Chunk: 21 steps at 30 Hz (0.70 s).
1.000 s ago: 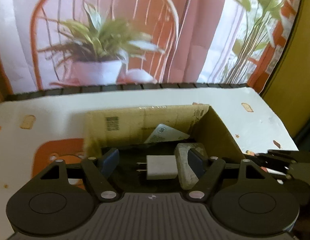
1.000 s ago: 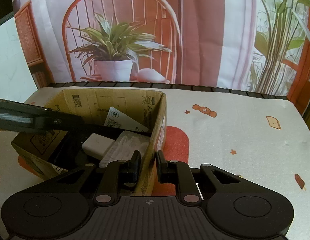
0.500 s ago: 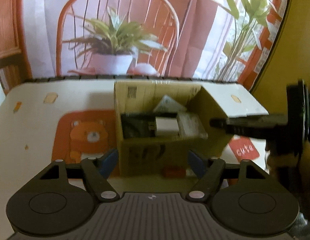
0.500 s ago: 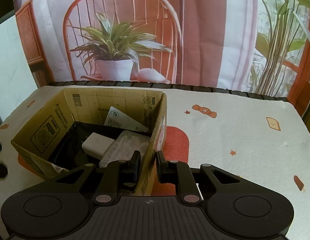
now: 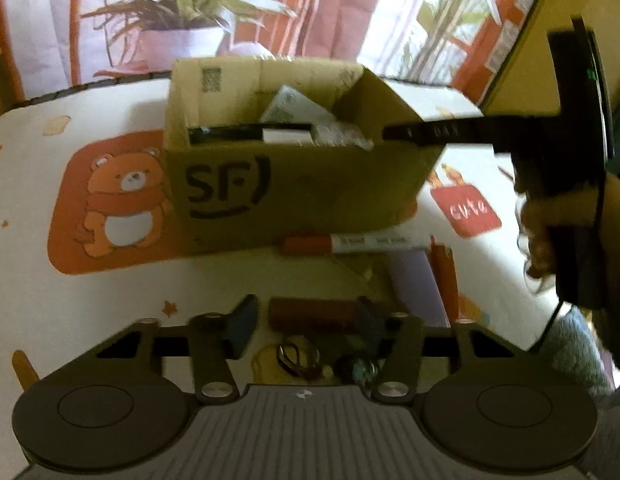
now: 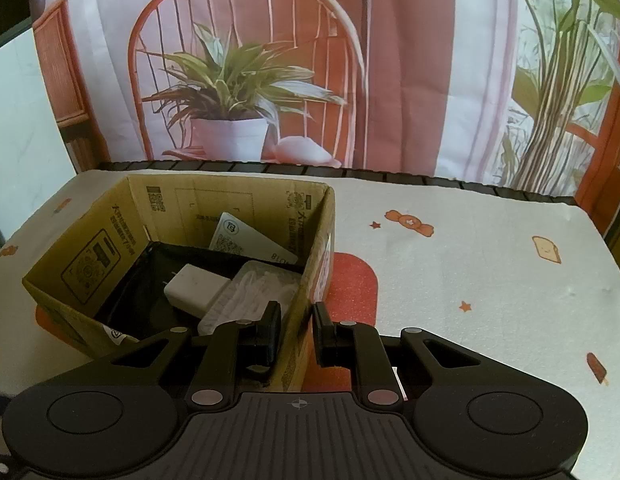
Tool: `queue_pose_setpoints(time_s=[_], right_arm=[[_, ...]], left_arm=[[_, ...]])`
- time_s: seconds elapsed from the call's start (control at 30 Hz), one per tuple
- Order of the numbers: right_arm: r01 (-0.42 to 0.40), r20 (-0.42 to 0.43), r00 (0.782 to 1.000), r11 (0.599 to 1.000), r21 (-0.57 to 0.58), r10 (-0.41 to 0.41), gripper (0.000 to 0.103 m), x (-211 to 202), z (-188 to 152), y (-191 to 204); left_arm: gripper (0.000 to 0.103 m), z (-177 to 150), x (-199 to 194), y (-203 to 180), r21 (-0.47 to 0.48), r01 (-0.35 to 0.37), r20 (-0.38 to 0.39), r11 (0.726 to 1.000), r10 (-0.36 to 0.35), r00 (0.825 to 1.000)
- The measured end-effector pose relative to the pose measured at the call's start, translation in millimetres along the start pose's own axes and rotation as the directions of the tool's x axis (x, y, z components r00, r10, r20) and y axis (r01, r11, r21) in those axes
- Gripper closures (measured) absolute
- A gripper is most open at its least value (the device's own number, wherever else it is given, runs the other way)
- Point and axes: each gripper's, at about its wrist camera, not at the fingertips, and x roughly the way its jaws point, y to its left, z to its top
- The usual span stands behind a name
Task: Organize rigid objects
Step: 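Move the left gripper back to the table toward the black keychain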
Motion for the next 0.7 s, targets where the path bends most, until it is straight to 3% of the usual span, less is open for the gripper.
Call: queue_pose_setpoints(time_s=[0.37, 0.57, 0.7], right_arm=[[0.001, 0.0, 1.0, 1.0, -0.001, -0.001, 0.087, 0, 0, 0], [0.0, 0.0, 1.0, 1.0, 0.0, 0.0, 0.087, 0, 0, -1], [0.0, 0.0, 1.0, 1.0, -0.001, 0.0, 0.087, 0, 0, 0]], left_arm=[[0.057, -15, 21, -23, 0.102, 0.072, -0.132, 0.992, -0.058, 0.99], [0.056, -17, 29, -16, 0.06, 0.064, -0.147, 0.996, -0.055, 0.988], [0.069, -17, 28, -6, 0.004, 0.053, -0.143, 0.999, -0.052, 0.988]])
